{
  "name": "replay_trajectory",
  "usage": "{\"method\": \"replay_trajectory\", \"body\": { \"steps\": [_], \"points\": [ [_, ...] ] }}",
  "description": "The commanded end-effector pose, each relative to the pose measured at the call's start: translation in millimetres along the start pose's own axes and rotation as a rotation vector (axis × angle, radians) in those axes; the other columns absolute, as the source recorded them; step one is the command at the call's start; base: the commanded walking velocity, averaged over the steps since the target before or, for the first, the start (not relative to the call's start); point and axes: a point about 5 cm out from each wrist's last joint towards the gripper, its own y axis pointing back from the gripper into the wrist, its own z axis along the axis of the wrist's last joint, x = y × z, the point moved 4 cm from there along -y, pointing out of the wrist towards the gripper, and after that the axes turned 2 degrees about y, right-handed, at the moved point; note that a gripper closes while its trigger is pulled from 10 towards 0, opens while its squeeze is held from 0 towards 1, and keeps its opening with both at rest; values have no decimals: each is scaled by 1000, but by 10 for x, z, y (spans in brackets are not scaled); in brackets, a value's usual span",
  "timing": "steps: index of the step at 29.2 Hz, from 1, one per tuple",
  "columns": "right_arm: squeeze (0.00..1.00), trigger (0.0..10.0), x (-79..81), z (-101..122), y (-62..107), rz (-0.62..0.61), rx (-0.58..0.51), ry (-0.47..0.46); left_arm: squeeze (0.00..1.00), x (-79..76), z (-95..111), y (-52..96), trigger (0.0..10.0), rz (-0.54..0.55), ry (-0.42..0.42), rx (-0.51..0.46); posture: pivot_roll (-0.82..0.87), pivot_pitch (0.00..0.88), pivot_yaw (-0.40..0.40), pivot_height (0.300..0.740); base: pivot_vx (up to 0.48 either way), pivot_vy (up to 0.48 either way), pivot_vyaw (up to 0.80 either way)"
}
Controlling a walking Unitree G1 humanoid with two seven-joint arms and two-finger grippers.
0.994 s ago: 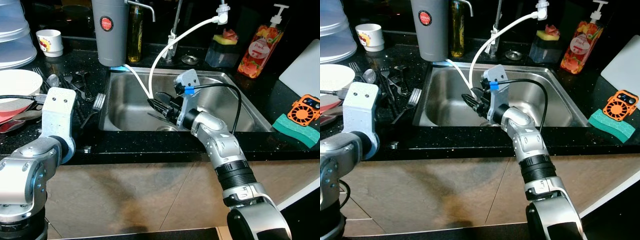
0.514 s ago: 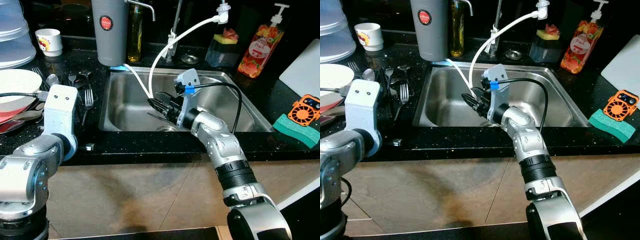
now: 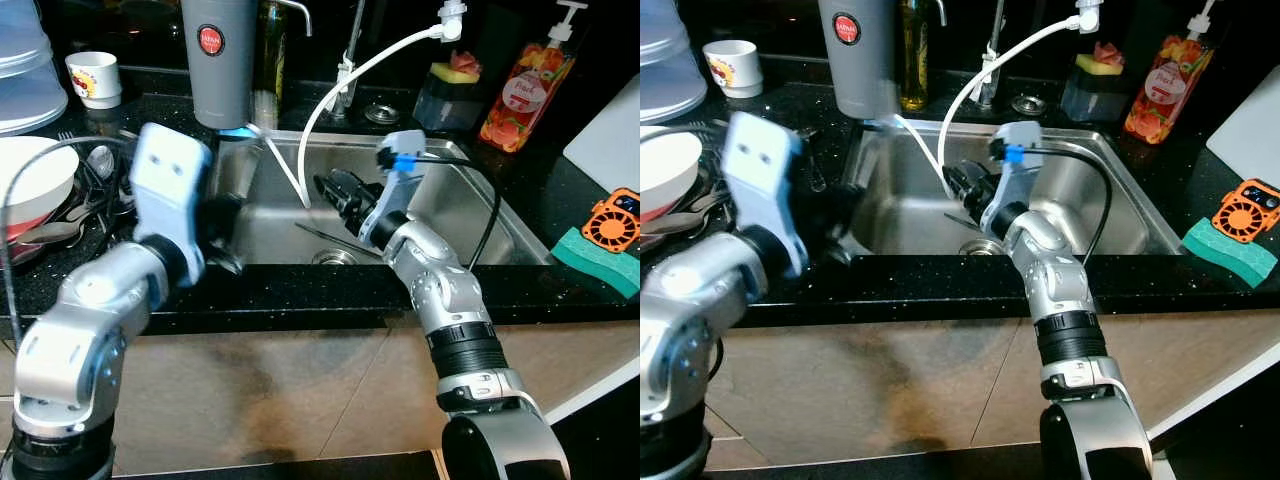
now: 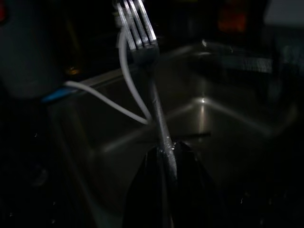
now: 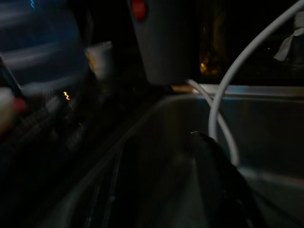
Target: Kitchen organization
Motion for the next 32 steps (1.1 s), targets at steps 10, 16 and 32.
{"method": "replay_trajectory", "body": {
  "steps": [10,16,32],
  "points": [
    [1000,10000,263,134,40,139,-4,-219,0,186,-175,14,0,50,-145,40,88,81,-60,740,0,0,0],
    [0,10000,493,7,103,253,87,-213,0,137,-172,-29,0,16,-151,0,84,82,-59,740,0,0,0],
    [0,9961,587,-140,87,216,150,-268,0,-205,-166,-91,0,-150,-122,-69,81,105,-74,740,0,0,0]
  ]
}}
